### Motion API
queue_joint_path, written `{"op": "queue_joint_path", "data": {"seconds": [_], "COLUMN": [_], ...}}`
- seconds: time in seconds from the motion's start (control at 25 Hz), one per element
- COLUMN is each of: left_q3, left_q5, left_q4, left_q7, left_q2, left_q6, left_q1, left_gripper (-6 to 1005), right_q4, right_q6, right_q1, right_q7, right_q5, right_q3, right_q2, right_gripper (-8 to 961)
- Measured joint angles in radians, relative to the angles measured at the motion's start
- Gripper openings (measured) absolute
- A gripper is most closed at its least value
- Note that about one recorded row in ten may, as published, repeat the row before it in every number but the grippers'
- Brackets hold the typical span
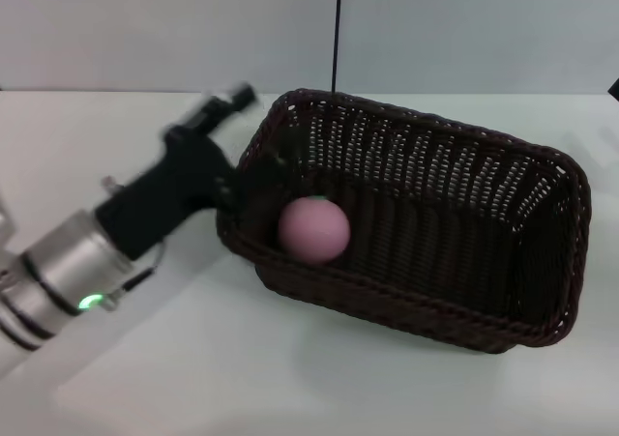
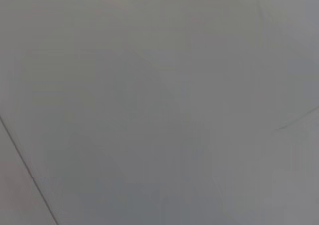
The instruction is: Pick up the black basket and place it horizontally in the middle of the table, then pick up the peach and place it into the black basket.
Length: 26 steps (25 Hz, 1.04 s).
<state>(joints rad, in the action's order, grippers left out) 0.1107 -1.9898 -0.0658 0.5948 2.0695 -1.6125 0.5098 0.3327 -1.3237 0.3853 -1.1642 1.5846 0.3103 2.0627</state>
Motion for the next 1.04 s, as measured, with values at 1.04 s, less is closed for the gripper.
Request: {"op": "queue_joint_path", "data": {"seconds": [1.04], "left_q3": [-0.594], "left_q5": [0.000], "left_q4": [-0.052], "left_q7": [-0.203], "left_q2": [-0.002], "left_q6": [-0.077], "left_q1": [-0.302], "left_gripper": [813], "right_q4": [0.001], "right_q6": [-0.015], "right_q1": [-0.090], "right_q7": [0.000], "right_q5": [-0.107], "right_q3": [-0.117], "right_q2": [0.008], "right_gripper": [653]}}
